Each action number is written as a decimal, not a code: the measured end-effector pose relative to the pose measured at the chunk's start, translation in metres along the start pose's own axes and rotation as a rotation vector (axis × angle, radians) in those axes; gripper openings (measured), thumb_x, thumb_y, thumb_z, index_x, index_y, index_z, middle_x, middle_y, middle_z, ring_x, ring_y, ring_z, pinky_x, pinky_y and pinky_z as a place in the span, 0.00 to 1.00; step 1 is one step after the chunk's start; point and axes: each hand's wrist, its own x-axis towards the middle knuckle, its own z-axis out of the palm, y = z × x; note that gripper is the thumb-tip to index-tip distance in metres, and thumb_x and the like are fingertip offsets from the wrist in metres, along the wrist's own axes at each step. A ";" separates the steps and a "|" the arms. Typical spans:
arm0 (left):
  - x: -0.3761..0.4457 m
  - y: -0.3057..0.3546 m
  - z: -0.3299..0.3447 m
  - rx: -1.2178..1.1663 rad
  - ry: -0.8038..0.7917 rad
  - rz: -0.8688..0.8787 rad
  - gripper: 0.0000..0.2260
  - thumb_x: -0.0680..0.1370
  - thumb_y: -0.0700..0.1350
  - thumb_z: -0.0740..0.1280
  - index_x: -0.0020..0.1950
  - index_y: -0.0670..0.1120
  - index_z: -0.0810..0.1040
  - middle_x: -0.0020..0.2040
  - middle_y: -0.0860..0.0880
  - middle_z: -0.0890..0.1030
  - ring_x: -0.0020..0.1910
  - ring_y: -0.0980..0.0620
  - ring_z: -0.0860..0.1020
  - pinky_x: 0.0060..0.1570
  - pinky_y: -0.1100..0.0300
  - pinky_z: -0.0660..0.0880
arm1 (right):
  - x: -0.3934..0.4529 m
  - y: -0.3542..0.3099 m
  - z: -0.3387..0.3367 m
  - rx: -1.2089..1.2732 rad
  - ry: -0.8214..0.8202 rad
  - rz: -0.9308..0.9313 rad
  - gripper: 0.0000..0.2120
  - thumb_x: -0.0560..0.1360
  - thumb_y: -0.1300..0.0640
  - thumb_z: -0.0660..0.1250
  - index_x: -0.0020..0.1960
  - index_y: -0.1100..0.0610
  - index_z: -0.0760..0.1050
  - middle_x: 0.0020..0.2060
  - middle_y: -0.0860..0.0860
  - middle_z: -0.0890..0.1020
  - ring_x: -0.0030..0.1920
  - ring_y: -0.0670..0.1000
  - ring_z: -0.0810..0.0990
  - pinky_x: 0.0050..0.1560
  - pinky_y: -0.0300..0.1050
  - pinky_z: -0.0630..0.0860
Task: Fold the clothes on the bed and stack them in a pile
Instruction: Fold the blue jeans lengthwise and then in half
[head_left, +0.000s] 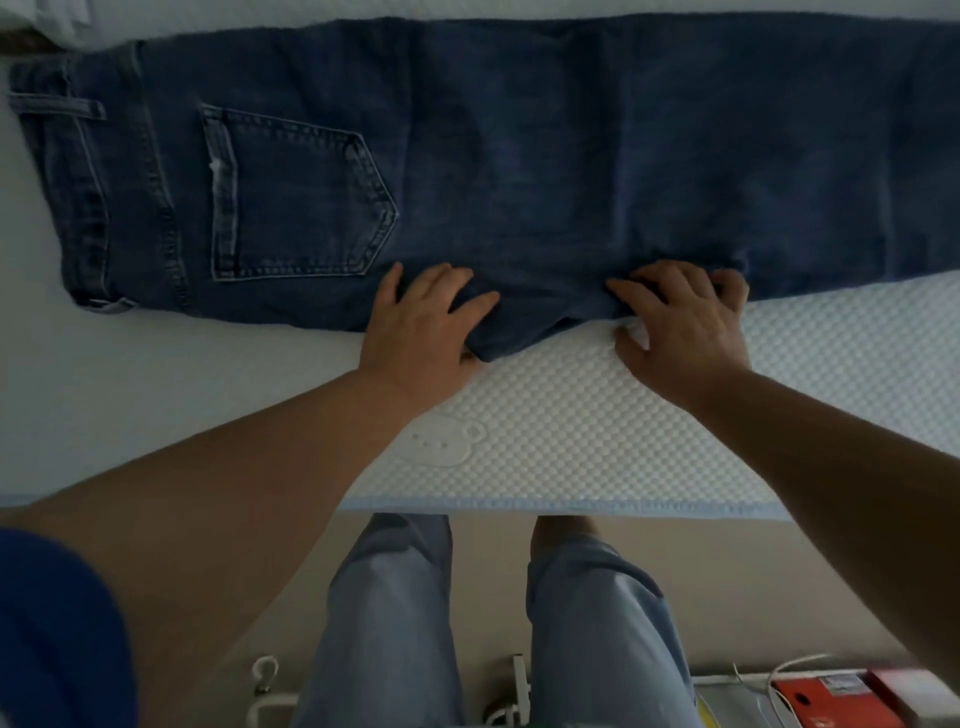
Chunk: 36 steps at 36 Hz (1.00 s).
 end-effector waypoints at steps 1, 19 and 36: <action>0.001 0.002 -0.001 -0.013 0.017 -0.009 0.23 0.72 0.52 0.71 0.66 0.49 0.75 0.67 0.42 0.72 0.68 0.43 0.68 0.68 0.39 0.53 | -0.001 0.003 -0.001 -0.006 0.004 -0.011 0.22 0.72 0.55 0.69 0.65 0.55 0.73 0.59 0.56 0.77 0.63 0.59 0.71 0.65 0.59 0.55; 0.096 -0.021 -0.063 -0.091 0.192 -0.174 0.26 0.77 0.51 0.64 0.74 0.48 0.62 0.75 0.42 0.60 0.73 0.41 0.57 0.69 0.44 0.54 | 0.113 0.031 -0.067 0.337 0.204 0.189 0.22 0.79 0.53 0.59 0.71 0.56 0.64 0.71 0.52 0.63 0.65 0.55 0.69 0.59 0.51 0.69; 0.163 -0.051 -0.080 -0.242 0.555 -0.356 0.11 0.78 0.47 0.64 0.54 0.43 0.79 0.55 0.41 0.74 0.57 0.45 0.70 0.49 0.58 0.67 | 0.180 0.039 -0.063 0.434 0.424 0.239 0.09 0.80 0.58 0.57 0.55 0.60 0.73 0.57 0.55 0.71 0.45 0.45 0.66 0.45 0.35 0.61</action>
